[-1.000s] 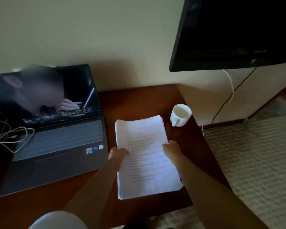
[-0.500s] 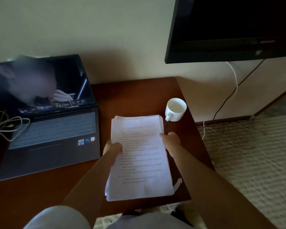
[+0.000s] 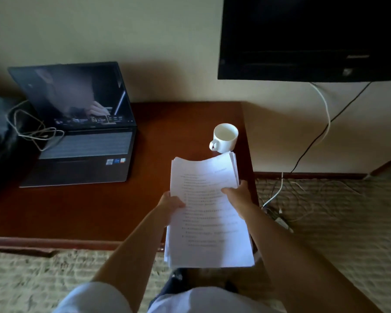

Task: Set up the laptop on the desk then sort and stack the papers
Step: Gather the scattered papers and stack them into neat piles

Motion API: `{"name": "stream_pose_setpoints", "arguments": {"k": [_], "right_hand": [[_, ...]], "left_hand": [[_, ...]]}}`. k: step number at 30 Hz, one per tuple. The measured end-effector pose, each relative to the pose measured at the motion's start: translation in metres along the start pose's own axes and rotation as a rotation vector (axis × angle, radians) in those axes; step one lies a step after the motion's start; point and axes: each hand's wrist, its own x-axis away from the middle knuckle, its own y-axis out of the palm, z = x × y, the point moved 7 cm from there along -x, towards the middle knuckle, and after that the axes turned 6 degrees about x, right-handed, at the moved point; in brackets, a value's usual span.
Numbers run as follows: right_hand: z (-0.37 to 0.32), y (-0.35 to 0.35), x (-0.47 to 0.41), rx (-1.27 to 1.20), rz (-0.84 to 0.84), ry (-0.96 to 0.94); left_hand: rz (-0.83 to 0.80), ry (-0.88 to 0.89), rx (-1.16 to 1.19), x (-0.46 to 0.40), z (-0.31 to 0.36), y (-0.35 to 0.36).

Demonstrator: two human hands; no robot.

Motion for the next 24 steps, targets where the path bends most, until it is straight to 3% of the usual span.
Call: {"name": "stream_pose_setpoints", "arguments": {"k": [3, 9, 24], "right_hand": [[0.003, -0.019, -0.004, -0.007, 0.001, 0.000], [-0.001, -0.038, -0.025, 0.040, 0.017, -0.060], [-0.015, -0.038, -0.070, 0.101, 0.143, -0.114]], "left_hand": [[-0.047, 0.060, -0.033, -0.004, 0.003, 0.023], [0.073, 0.121, -0.119, -0.030, 0.012, 0.037], [0.155, 0.109, -0.117, -0.068, 0.043, 0.041]]}}
